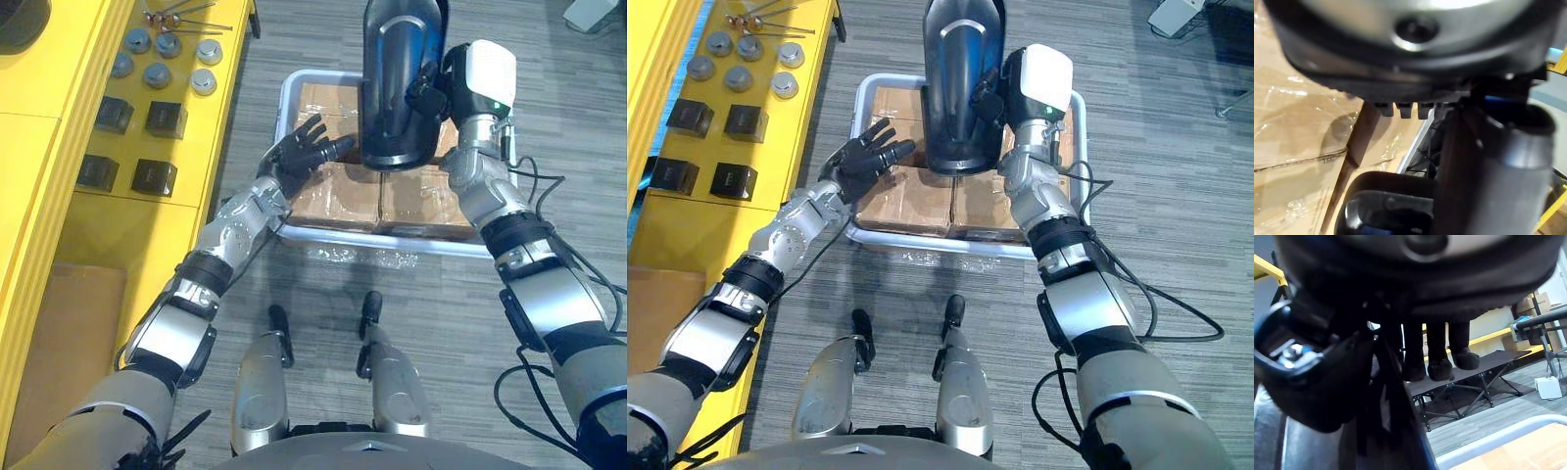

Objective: Walk over and take three plastic housings, then place them on the shelf

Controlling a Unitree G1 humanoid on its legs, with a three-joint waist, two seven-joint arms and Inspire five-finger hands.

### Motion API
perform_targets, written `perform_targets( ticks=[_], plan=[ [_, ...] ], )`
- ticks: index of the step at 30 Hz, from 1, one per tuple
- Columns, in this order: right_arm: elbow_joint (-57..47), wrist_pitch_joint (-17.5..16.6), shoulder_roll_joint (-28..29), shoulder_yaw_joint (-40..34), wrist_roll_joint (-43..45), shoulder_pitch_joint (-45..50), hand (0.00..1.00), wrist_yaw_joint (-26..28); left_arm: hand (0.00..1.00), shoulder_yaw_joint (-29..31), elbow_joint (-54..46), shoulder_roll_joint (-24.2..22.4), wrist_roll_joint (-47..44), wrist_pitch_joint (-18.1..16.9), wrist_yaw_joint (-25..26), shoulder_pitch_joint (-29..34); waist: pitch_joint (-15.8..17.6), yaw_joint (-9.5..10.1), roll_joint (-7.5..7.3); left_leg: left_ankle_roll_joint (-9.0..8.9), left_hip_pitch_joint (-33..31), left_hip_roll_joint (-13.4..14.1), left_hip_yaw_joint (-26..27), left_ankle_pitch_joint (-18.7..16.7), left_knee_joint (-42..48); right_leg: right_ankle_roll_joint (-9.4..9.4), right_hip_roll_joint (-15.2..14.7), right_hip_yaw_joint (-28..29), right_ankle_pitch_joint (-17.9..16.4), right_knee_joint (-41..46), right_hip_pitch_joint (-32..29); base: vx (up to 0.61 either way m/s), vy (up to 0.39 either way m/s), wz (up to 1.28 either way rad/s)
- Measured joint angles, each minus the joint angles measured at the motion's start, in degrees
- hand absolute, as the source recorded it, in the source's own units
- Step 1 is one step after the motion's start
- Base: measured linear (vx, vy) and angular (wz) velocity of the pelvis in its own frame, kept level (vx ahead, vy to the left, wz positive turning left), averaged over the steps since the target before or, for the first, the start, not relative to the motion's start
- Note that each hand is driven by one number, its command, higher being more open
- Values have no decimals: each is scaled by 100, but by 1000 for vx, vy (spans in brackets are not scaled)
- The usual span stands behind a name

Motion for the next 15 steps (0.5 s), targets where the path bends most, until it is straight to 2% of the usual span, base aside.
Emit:
perform_targets(
  ticks=[6,13,14,15],
  plan=[
    [71,-289,5,224,-3,-159,0,-18,100,3,-2,-292,-101,-142,146,-186,89,-5,163,8,23,-5,-12,11,-4,0,-3,-9,0,15,26,0,0,0],
    [22,-492,156,431,-25,-158,0,-53,100,-2,-3,-371,-110,-147,261,-196,96,-62,178,7,111,-4,32,18,-45,0,-4,33,0,20,59,-8,8,-2],
    [-23,-566,157,453,-40,-152,0,-55,0,-2,-3,-383,-109,-170,259,-196,96,-65,178,4,117,-6,32,28,-63,0,-4,32,0,17,61,0,0,0],
    [-65,-595,157,457,-65,-142,0,-57,0,-2,-3,-393,-109,-185,260,-196,96,-68,178,0,118,-8,32,37,-77,-1,-4,30,1,11,60,0,0,0]
  ],
)
